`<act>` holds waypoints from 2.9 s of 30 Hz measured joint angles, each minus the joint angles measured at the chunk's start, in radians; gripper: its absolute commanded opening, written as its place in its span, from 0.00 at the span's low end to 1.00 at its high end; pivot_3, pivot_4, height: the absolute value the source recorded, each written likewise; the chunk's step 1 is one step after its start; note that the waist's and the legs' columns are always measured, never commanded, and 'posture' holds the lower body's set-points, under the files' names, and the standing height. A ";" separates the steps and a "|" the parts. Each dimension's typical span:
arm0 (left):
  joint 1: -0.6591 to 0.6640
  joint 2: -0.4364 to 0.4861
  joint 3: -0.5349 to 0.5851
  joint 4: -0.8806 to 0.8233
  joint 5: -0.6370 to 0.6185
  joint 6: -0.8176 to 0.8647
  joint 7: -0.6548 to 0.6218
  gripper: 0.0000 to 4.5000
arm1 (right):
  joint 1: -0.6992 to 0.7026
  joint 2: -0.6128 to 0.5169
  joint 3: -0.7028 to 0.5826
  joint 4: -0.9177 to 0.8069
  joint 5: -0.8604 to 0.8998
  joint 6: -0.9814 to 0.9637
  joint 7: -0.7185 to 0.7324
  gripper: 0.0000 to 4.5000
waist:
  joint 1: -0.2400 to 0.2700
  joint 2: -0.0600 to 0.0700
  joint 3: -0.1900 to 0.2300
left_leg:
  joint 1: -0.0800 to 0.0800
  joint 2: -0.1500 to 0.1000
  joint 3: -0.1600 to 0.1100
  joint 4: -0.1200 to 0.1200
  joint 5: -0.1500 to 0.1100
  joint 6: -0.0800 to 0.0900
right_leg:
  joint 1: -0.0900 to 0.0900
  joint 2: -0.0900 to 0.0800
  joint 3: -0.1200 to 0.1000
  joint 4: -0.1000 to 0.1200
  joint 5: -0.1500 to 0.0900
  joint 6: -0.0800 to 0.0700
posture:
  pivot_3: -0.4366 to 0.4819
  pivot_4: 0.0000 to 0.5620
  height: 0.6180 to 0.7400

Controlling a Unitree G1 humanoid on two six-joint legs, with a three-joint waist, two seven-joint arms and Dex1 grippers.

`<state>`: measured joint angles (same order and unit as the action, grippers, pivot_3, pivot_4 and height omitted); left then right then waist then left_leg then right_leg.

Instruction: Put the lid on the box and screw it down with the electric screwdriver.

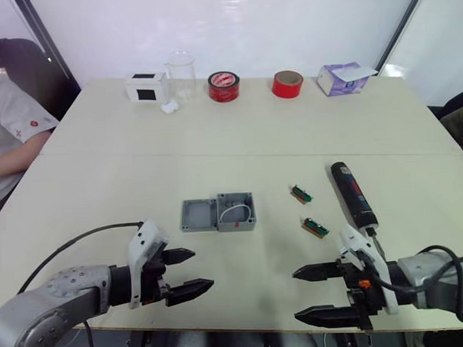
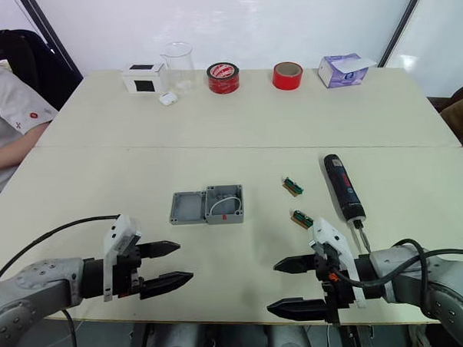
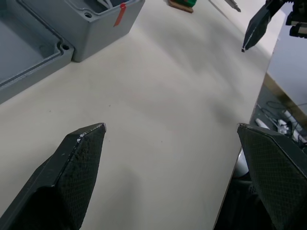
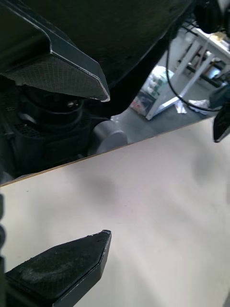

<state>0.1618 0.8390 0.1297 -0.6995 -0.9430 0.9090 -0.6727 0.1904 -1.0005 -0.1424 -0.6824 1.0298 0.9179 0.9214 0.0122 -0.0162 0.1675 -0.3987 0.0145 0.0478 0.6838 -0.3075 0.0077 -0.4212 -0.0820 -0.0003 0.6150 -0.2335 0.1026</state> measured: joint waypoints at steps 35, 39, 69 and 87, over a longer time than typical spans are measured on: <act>-1.231 -0.122 -0.838 0.646 0.680 -0.106 -0.686 0.99 | -0.252 0.092 0.104 -0.123 -0.009 0.031 -0.534 1.00 | -0.001 -0.003 0.000 | -0.009 -0.003 -0.002 0.003 -0.001 0.002 | -0.007 0.001 -0.001 0.001 0.002 0.004 | 0.48 0.27 1.00; -1.232 -0.148 -0.889 0.633 0.738 -0.084 -0.690 0.99 | -0.211 0.131 0.106 -0.143 -0.036 0.024 -0.564 1.00 | 0.000 -0.003 0.000 | -0.009 -0.003 -0.002 0.004 -0.001 0.002 | -0.007 0.001 -0.001 0.001 0.002 0.004 | 0.48 0.27 1.00; -1.178 -0.295 -0.893 0.787 0.914 -0.531 -0.712 0.01 | -0.121 0.192 0.041 -0.133 -0.113 -0.002 -0.550 1.00 | 0.002 0.001 -0.003 | -0.010 -0.003 -0.004 0.013 -0.004 0.007 | -0.003 0.001 -0.002 0.004 0.002 0.004 | 0.48 0.27 1.00; -1.403 -0.466 -0.942 1.450 0.972 -1.342 -0.938 0.42 | -0.073 0.201 0.016 -0.143 -0.141 0.008 -0.574 1.00 | 0.000 0.000 -0.002 | -0.010 -0.003 -0.003 0.014 -0.006 0.011 | -0.004 0.001 -0.002 0.003 0.002 0.005 | 0.48 0.27 1.00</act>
<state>-1.2416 0.3729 -0.8127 0.7502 0.0293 -0.4331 -1.6110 0.1177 -0.7995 -0.1267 -0.8253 0.8890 0.9260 0.3469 0.0125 -0.0159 0.1650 -0.4092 0.0111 0.0448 0.6982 -0.3131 0.0182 -0.4247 -0.0813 -0.0019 0.6180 -0.2312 0.1071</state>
